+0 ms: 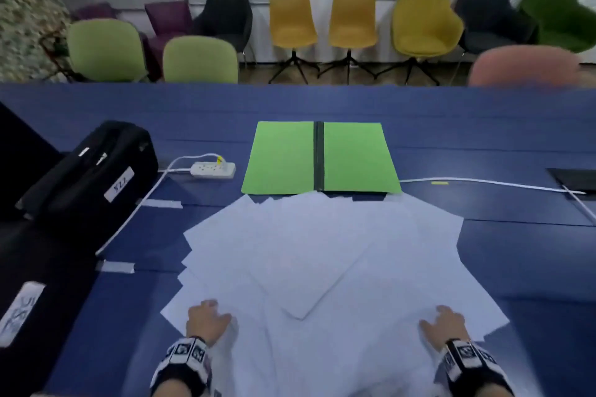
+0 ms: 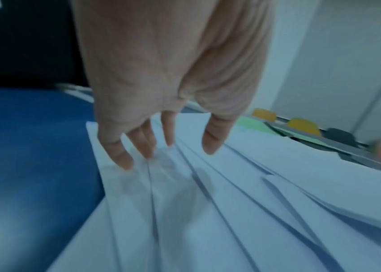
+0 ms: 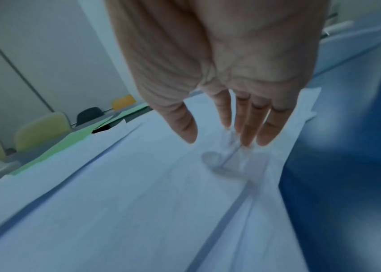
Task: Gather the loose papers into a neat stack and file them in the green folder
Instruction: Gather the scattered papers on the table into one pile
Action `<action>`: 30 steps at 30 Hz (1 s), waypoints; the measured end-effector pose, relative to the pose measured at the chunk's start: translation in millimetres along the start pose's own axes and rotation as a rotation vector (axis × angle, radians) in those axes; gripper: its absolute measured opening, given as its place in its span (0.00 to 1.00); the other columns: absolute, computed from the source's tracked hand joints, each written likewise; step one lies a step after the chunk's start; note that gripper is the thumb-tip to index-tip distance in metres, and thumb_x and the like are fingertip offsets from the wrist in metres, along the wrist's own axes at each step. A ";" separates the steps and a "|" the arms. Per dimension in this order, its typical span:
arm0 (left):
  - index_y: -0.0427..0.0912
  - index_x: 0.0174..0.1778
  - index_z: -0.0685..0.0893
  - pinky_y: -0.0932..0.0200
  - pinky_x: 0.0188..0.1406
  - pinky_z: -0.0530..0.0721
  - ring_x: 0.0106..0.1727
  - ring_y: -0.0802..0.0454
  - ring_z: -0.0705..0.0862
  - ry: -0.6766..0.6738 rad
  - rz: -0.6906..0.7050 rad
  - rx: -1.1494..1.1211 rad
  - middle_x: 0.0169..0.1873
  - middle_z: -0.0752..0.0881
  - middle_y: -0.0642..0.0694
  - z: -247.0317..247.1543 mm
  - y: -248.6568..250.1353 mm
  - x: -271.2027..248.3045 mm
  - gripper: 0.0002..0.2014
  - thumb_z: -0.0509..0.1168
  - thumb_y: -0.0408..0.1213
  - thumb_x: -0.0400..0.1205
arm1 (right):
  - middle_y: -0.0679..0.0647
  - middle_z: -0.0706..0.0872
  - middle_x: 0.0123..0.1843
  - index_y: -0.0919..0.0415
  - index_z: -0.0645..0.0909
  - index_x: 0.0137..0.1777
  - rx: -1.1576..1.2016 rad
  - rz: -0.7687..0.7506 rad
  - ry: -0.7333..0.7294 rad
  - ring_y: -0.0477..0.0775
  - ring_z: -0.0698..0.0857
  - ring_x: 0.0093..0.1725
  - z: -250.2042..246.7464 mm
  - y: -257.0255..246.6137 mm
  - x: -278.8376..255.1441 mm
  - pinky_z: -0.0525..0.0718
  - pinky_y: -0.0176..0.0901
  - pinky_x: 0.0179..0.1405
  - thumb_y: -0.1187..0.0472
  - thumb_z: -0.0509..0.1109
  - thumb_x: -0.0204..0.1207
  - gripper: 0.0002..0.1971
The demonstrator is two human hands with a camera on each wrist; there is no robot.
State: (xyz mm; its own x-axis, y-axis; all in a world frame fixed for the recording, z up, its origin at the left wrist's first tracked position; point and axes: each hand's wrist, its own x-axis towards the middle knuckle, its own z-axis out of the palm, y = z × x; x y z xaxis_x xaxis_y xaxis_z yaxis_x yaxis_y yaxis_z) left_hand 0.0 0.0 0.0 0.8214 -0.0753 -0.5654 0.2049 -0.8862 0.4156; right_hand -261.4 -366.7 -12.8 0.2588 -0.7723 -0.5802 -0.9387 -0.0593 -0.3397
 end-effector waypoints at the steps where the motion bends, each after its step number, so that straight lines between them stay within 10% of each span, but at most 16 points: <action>1: 0.39 0.70 0.75 0.51 0.71 0.75 0.71 0.37 0.74 0.072 -0.092 -0.033 0.71 0.74 0.36 -5.0 5.5 0.4 0.31 0.68 0.48 0.71 | 0.68 0.67 0.74 0.67 0.65 0.76 0.017 0.048 0.034 0.69 0.75 0.70 -1.7 -9.5 -6.6 0.74 0.53 0.69 0.59 0.69 0.74 0.32; 10: 0.32 0.79 0.59 0.47 0.73 0.73 0.73 0.36 0.74 0.085 -0.257 -0.562 0.76 0.69 0.33 3.5 20.1 -0.6 0.41 0.72 0.41 0.76 | 0.72 0.69 0.71 0.71 0.60 0.74 0.249 0.265 0.118 0.71 0.74 0.68 21.8 -23.0 -34.6 0.76 0.55 0.59 0.63 0.70 0.71 0.34; 14: 0.32 0.79 0.61 0.48 0.74 0.72 0.74 0.36 0.73 0.038 -0.216 -0.559 0.76 0.69 0.34 3.1 33.4 3.3 0.38 0.70 0.44 0.78 | 0.63 0.77 0.41 0.66 0.68 0.57 0.416 0.175 0.099 0.64 0.80 0.43 30.6 -29.2 -31.2 0.75 0.48 0.43 0.57 0.72 0.65 0.24; 17: 0.26 0.79 0.60 0.49 0.78 0.66 0.79 0.38 0.67 -0.014 -0.169 -0.482 0.79 0.65 0.33 7.0 39.7 6.5 0.38 0.66 0.45 0.81 | 0.61 0.75 0.39 0.66 0.67 0.50 0.453 0.117 0.034 0.60 0.76 0.38 44.9 -34.8 -34.7 0.72 0.43 0.36 0.61 0.73 0.70 0.18; 24: 0.23 0.55 0.80 0.52 0.60 0.76 0.62 0.36 0.81 0.004 -0.103 -0.351 0.54 0.83 0.31 -8.1 31.0 26.5 0.12 0.62 0.27 0.80 | 0.57 0.72 0.25 0.64 0.68 0.27 0.493 -0.049 0.150 0.54 0.69 0.26 51.1 -51.0 -42.4 0.65 0.41 0.26 0.66 0.70 0.74 0.17; 27: 0.33 0.30 0.73 0.56 0.48 0.74 0.48 0.43 0.79 -0.024 -0.094 -0.288 0.32 0.78 0.42 -22.6 21.0 37.4 0.10 0.62 0.25 0.78 | 0.60 0.78 0.31 0.63 0.77 0.33 0.582 -0.005 0.210 0.59 0.76 0.33 36.4 -50.9 -37.2 0.72 0.44 0.34 0.61 0.71 0.74 0.11; 30: 0.35 0.33 0.73 0.54 0.48 0.78 0.44 0.46 0.77 -0.123 -0.125 -0.263 0.33 0.78 0.43 -27.5 16.2 47.9 0.09 0.62 0.27 0.79 | 0.62 0.84 0.50 0.57 0.82 0.55 0.737 0.113 0.183 0.62 0.82 0.44 38.3 -50.4 -23.0 0.84 0.55 0.54 0.46 0.76 0.68 0.20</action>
State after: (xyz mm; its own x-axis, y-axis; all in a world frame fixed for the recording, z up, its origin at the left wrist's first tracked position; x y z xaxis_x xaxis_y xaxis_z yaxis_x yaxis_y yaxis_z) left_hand 57.2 -5.4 -0.7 0.7138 -0.0421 -0.6991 0.4441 -0.7446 0.4983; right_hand -211.3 -321.7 -10.6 0.0685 -0.8447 -0.5308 -0.5463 0.4134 -0.7285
